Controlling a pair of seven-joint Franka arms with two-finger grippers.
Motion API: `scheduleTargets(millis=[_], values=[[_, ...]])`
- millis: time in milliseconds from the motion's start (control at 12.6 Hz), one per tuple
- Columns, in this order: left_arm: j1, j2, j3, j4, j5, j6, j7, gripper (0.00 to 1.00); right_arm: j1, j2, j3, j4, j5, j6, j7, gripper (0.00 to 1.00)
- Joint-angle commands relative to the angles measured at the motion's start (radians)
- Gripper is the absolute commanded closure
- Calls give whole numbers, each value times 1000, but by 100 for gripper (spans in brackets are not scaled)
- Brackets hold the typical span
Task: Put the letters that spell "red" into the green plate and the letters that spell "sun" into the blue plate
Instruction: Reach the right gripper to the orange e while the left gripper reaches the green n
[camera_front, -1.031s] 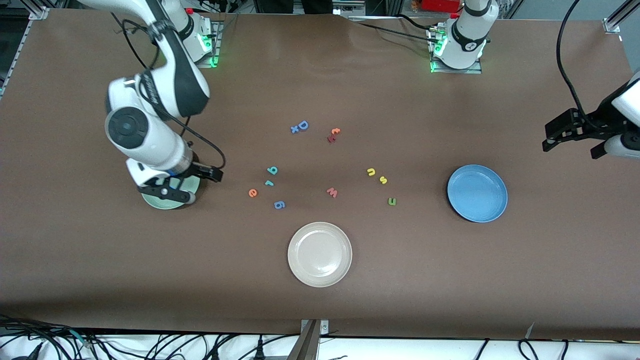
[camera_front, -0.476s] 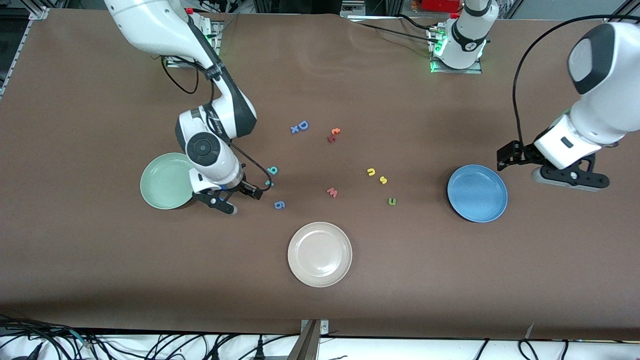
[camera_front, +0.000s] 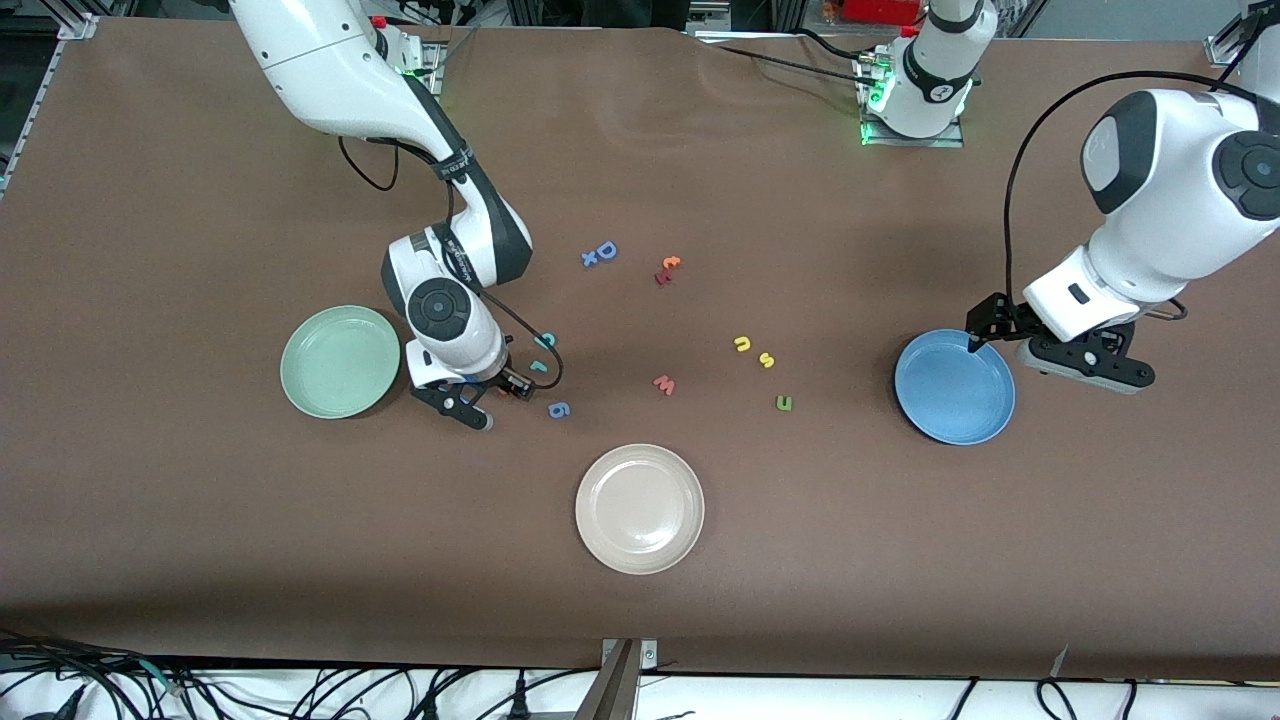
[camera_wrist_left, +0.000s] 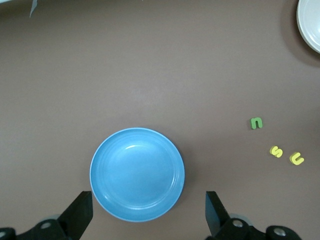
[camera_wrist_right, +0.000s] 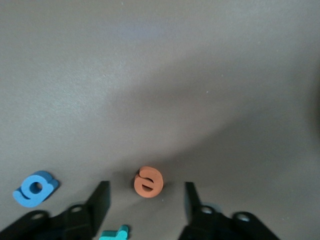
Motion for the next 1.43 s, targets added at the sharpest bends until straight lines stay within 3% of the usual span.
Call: scheduleTargets(millis=[0,238,634,793,951,1189,1348], values=[[-2,26,-43,-21,11,49,-139,9,17,20,-8,6,3,7,16,46],[-48,92,-100,-12,14,75,-415,9,15,21,-8,7,3,10,16,47],[-143,288,-92,7,14,274,-434,7,15,33,-10,7,3,22,16,50],[-163,322,-86,8,13,302,-451,11,15,36,-10,10,3,27,16,50],[-206,356,-75,8,14,304,-530,13,14,36,-10,10,2,31,16,59],[-267,408,-35,42,19,336,-632,13,12,35,-11,15,2,28,7,81],[-283,443,-32,51,14,395,-647,14,8,24,-16,23,-3,20,-10,87]])
